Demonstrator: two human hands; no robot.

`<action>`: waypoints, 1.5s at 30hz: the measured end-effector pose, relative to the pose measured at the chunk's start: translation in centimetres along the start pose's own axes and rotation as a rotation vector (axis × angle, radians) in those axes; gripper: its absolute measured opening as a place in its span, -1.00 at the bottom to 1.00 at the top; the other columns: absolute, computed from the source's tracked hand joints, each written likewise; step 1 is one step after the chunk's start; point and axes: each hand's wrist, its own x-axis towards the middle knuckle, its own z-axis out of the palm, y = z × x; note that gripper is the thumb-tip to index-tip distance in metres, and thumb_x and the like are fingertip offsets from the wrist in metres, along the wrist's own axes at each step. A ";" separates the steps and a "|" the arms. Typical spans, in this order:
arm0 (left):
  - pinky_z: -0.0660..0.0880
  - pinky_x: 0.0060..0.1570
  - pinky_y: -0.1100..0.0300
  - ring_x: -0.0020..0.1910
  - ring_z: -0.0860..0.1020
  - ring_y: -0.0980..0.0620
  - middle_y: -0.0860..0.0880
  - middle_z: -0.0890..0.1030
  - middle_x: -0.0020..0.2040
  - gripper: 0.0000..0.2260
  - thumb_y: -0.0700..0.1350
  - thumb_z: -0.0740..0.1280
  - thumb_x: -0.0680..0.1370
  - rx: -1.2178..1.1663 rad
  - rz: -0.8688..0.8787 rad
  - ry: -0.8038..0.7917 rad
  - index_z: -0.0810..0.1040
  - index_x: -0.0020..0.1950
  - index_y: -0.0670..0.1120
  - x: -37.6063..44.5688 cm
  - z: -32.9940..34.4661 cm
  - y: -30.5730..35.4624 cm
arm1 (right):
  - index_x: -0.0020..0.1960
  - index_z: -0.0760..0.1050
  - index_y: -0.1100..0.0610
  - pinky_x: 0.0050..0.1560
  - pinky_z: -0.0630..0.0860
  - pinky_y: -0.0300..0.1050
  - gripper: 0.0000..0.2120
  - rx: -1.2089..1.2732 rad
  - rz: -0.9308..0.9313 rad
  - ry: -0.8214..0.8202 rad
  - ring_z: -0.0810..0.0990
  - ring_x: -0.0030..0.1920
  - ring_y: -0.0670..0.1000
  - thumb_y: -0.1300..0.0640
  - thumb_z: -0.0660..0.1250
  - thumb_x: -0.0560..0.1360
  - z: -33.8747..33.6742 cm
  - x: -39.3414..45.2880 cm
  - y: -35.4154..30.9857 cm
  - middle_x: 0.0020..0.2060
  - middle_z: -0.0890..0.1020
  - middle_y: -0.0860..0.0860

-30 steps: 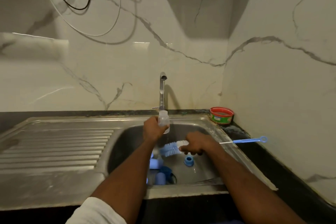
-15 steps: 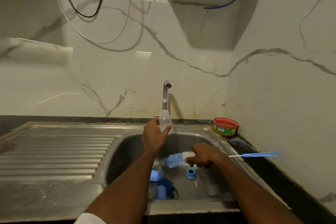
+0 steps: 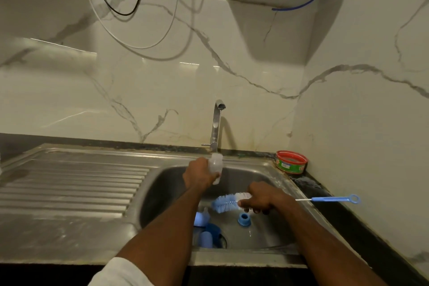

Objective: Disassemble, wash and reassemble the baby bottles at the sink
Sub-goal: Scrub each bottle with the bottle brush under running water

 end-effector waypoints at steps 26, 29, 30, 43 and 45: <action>0.19 0.49 0.01 0.42 0.32 -0.09 -0.05 0.40 0.40 -0.55 -0.15 0.56 0.43 0.725 0.781 -0.109 0.58 0.30 0.06 1.5 0.0 3.1 | 0.24 0.48 0.17 -0.37 0.48 -0.25 -0.69 0.025 0.026 -0.053 0.56 -0.29 -0.08 -0.01 0.36 0.61 0.3 0.2 -0.1 -0.20 0.59 0.01; 0.21 0.49 0.03 0.41 0.33 -0.08 -0.05 0.40 0.39 -0.59 -0.13 0.55 0.45 0.692 0.780 -0.123 0.59 0.27 0.04 1.6 -0.1 3.0 | 0.18 0.45 0.11 -0.38 0.47 -0.25 -0.75 0.030 0.010 -0.058 0.56 -0.29 -0.08 0.00 0.36 0.61 0.4 0.2 -0.2 -0.18 0.58 0.01; 0.22 0.48 0.02 0.41 0.32 -0.09 -0.05 0.40 0.39 -0.58 -0.12 0.55 0.44 0.682 0.787 -0.128 0.58 0.28 0.04 1.6 -0.3 3.0 | 0.18 0.44 0.11 -0.37 0.47 -0.25 -0.75 0.032 0.010 -0.057 0.56 -0.28 -0.08 -0.01 0.36 0.61 0.4 0.1 -0.2 -0.17 0.59 0.01; 0.49 0.07 0.20 0.21 0.57 -0.04 -0.09 0.58 0.24 -0.46 -0.06 0.58 0.44 -0.162 0.015 -0.159 0.45 0.32 -0.11 0.7 0.9 -0.1 | 0.24 0.50 0.13 -0.31 0.51 -0.26 -0.69 0.030 0.023 -0.062 0.57 -0.28 -0.13 -0.05 0.34 0.61 0.4 0.3 -0.4 -0.18 0.61 -0.04; 0.49 0.08 0.22 0.19 0.58 -0.02 -0.07 0.59 0.20 -0.52 -0.08 0.58 0.45 -0.161 0.004 -0.160 0.48 0.29 -0.11 0.4 1.2 0.5 | 0.24 0.49 0.13 -0.29 0.51 -0.26 -0.69 0.030 0.026 -0.057 0.57 -0.26 -0.12 -0.04 0.34 0.61 0.4 0.2 -0.3 -0.17 0.60 -0.04</action>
